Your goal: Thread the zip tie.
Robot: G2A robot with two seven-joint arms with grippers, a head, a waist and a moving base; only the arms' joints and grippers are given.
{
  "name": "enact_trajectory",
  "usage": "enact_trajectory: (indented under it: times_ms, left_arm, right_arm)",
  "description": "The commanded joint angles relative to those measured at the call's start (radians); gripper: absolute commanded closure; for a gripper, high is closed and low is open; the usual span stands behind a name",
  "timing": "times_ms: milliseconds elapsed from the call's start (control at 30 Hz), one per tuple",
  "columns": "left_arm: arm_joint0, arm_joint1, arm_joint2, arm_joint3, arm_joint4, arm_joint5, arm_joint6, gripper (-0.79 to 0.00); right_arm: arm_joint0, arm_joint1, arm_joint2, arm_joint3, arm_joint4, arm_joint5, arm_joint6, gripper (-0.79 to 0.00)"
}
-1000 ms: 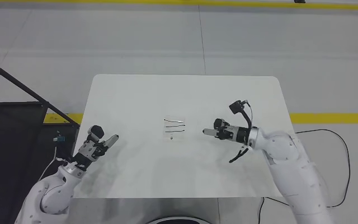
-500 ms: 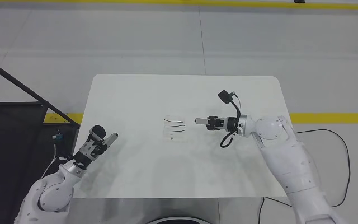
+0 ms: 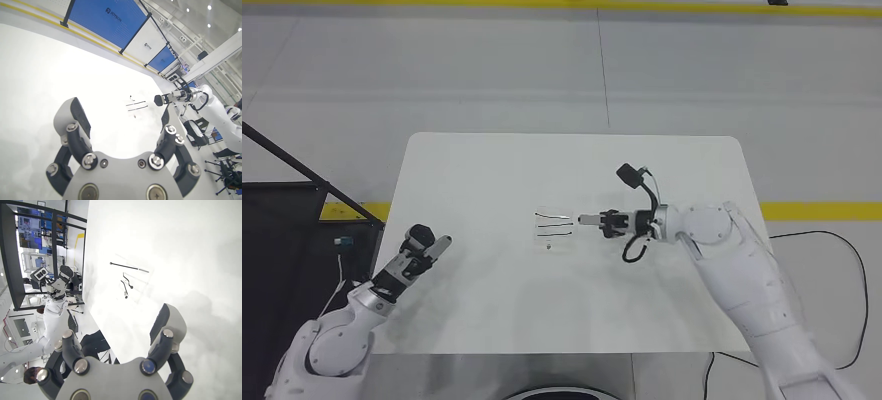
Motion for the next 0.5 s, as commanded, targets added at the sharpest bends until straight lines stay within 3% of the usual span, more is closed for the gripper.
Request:
enact_trajectory:
  times_ms: [0,333,467]
  left_arm:
    - [0.000,0.000,-0.001,0.000,-0.001,0.002,0.001,-0.785]
    - [0.000,0.000,-0.001,0.000,-0.001,0.002,0.001,-0.785]
    - [0.000,0.000,-0.001,0.000,-0.001,0.002,0.001,-0.785]
  right_arm:
    - [0.025,-0.009,-0.026,0.036,0.006,-0.003,0.004,-0.785]
    - [0.133,-0.063,-0.135,0.209,0.032,-0.015,-0.039,-0.785]
    - [0.161,-0.079,-0.163,0.255,0.037,-0.028,-0.045,-0.671]
